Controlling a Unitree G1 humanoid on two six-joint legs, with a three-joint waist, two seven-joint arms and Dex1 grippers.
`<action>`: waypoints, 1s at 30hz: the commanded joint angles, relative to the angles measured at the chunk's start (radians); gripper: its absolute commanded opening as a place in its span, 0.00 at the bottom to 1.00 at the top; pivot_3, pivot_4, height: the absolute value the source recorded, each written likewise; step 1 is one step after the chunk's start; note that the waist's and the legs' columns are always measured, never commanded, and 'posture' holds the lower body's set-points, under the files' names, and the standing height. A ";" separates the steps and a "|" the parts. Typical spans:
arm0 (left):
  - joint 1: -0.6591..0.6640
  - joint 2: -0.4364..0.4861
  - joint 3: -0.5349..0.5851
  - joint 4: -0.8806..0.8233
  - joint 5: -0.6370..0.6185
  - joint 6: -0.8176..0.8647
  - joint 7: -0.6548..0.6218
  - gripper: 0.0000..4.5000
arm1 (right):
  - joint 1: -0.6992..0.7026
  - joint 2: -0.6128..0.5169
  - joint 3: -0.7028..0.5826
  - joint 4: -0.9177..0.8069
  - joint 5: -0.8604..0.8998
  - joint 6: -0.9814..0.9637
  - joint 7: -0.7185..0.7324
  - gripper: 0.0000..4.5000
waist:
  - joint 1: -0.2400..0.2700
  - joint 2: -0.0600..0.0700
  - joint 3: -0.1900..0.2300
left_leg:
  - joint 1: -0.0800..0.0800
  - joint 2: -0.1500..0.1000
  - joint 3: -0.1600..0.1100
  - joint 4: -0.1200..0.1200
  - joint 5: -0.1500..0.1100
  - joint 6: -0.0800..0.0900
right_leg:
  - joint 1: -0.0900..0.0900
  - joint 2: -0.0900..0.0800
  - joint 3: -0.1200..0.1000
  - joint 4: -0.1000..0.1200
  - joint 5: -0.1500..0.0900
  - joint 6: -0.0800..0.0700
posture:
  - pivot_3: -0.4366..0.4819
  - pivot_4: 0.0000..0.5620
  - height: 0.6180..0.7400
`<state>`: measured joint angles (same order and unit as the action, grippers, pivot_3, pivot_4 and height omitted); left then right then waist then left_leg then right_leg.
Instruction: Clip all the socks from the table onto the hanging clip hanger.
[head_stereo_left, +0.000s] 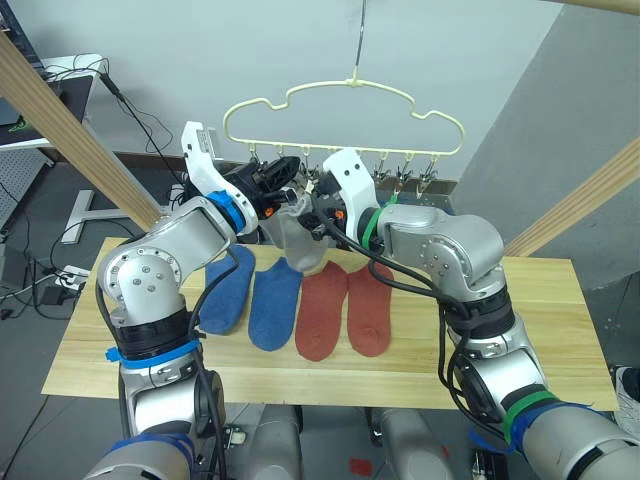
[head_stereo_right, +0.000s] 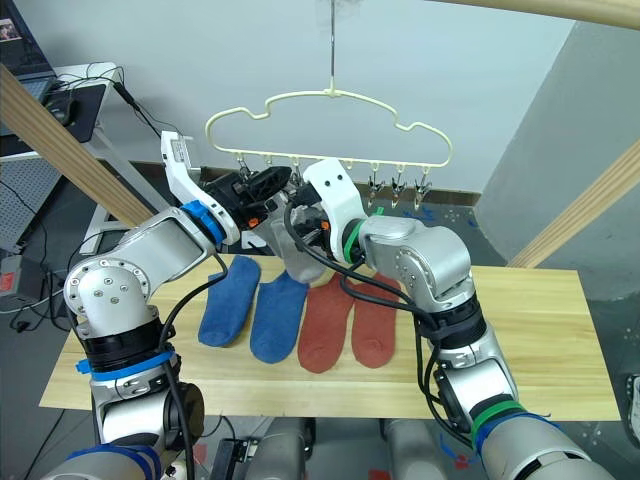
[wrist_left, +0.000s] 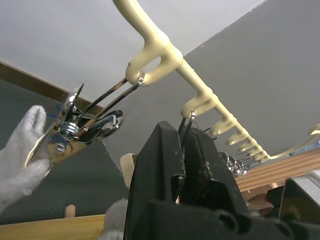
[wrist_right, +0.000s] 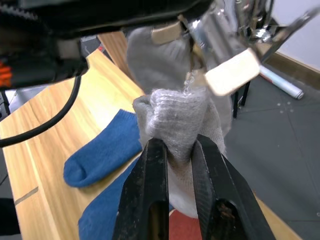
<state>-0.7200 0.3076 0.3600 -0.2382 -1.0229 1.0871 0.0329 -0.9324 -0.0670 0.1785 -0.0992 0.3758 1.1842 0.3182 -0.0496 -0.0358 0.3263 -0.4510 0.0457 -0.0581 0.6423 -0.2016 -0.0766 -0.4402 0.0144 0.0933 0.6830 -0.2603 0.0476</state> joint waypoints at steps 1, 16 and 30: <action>0.009 0.015 0.007 -0.041 -0.023 0.003 0.007 0.00 | -0.027 0.009 -0.012 0.003 -0.007 -0.032 -0.003 0.16 | 0.002 0.000 0.000 | 0.000 0.000 0.000 0.000 0.000 0.000 | 0.000 0.000 0.000 0.000 0.000 0.000 | 0.51 0.53 1.00; 0.015 0.021 -0.005 -0.039 -0.035 -0.007 0.019 0.00 | -0.063 0.026 -0.057 0.048 -0.007 -0.066 -0.021 0.16 | 0.005 0.000 0.000 | 0.000 0.000 0.000 0.000 0.000 0.000 | 0.000 0.000 0.000 0.000 0.000 0.000 | 0.51 0.53 1.00; 0.017 0.010 -0.007 -0.024 -0.047 -0.028 0.005 0.34 | -0.072 0.043 -0.091 0.034 0.006 -0.059 -0.018 0.15 | 0.008 0.000 0.000 | 0.000 0.000 0.000 0.000 0.000 0.000 | 0.000 0.000 0.000 0.000 0.000 0.000 | 0.50 0.53 1.00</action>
<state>-0.7077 0.3137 0.3502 -0.2401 -1.0495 1.0670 0.0492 -0.9725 -0.0343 0.1063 -0.0305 0.3673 1.1424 0.2959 -0.0413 -0.0358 0.3264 -0.4511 0.0458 -0.0582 0.6422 -0.2016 -0.0766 -0.4403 0.0143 0.0930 0.6830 -0.2602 0.0474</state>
